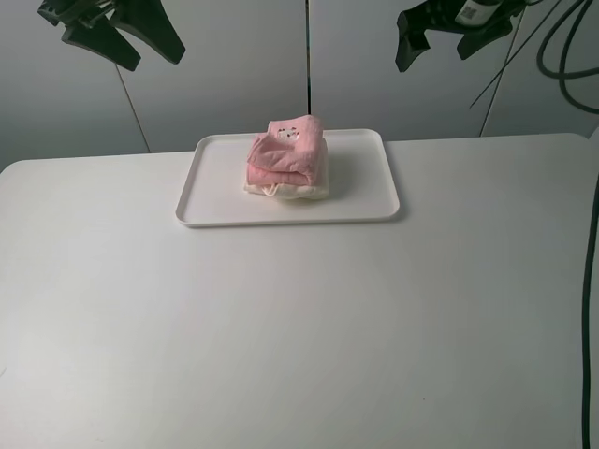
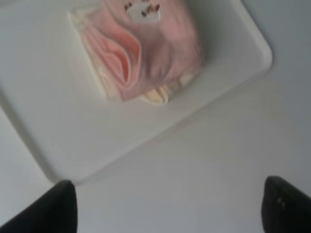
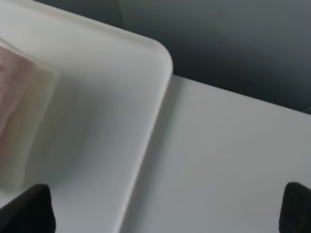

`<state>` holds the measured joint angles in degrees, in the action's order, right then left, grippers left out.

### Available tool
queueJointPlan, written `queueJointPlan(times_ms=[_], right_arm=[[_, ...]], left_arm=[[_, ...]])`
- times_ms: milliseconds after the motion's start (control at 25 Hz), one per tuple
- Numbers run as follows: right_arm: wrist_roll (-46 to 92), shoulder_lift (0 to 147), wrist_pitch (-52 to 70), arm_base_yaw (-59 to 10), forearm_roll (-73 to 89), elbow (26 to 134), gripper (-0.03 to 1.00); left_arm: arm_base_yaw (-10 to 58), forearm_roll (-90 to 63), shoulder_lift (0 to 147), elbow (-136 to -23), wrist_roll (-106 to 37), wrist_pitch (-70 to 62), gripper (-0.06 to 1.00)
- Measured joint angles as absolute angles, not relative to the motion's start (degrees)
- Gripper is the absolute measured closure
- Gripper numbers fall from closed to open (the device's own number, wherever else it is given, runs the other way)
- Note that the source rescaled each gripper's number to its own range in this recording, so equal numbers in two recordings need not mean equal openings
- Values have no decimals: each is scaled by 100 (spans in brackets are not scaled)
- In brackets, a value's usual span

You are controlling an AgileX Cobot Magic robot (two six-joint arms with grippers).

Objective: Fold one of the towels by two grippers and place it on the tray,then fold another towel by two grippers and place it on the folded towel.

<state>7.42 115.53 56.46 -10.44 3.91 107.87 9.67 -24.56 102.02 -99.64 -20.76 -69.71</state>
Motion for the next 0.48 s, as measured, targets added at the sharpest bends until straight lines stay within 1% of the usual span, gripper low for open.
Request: queueJointPlan(times_ms=[160, 280, 480], right_arm=[[575, 10136, 4925, -1044, 339, 9160, -3], [413, 8906, 4607, -1044, 341, 7843, -3], [60, 6656, 4744, -1044, 315, 6098, -3]], left_arm=[[724, -2462, 9506, -8836, -2269, -6758, -3], [687, -2450, 8886, -8005, -2311, -6428, -3], [687, -2450, 7681, -6694, -2373, -6014, -3]])
